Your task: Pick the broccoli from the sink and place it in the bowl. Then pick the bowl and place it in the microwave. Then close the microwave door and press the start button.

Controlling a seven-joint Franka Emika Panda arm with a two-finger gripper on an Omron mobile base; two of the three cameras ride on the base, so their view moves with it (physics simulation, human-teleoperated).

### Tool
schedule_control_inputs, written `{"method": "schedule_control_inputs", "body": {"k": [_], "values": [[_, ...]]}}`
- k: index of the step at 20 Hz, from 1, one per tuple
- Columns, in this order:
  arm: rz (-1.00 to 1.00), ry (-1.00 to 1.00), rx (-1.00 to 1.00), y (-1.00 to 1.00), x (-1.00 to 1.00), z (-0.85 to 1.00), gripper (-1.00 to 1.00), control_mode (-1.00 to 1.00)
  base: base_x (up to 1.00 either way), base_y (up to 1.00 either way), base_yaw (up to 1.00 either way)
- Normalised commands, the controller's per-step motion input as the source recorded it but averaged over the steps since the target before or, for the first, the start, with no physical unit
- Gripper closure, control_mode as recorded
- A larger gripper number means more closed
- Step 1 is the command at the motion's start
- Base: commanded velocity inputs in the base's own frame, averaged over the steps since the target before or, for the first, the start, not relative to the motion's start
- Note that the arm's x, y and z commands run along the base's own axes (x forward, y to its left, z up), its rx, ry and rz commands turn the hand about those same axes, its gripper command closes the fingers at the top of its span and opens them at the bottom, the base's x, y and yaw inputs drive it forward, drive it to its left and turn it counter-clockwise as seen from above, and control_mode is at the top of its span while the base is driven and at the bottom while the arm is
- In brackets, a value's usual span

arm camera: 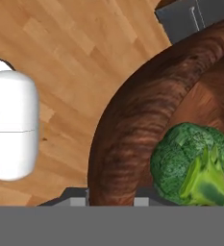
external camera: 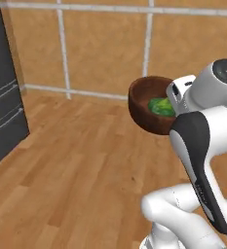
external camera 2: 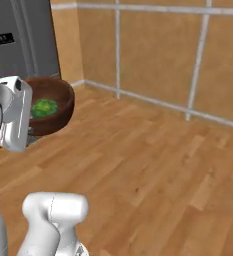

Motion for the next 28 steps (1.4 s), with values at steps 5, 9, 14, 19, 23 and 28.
{"method": "schedule_control_inputs", "body": {"k": [5, 9, 14, 19, 23, 28], "values": [[0.00, 0.00, 0.00, 0.00, 0.00, 0.00, 1.00, 1.00, 0.81, 0.00, 0.87], [0.00, 0.00, 0.00, 0.00, 0.00, 0.00, 1.00, 1.00, 1.00, 0.00, 0.73], [0.00, 0.00, 0.00, 0.00, 0.00, 0.00, 1.00, 1.00, 1.00, 0.03, 0.57], [0.00, 0.00, 0.00, 0.00, 0.00, 0.00, 1.00, 1.00, 1.00, 0.62, 0.29], [0.00, 0.00, 0.00, 0.00, 0.00, 0.00, 1.00, 1.00, 1.00, 0.94, 0.17], [0.00, 0.00, 0.00, 0.00, 0.00, 0.00, 1.00, 1.00, 1.00, 0.45, 0.52]]}}
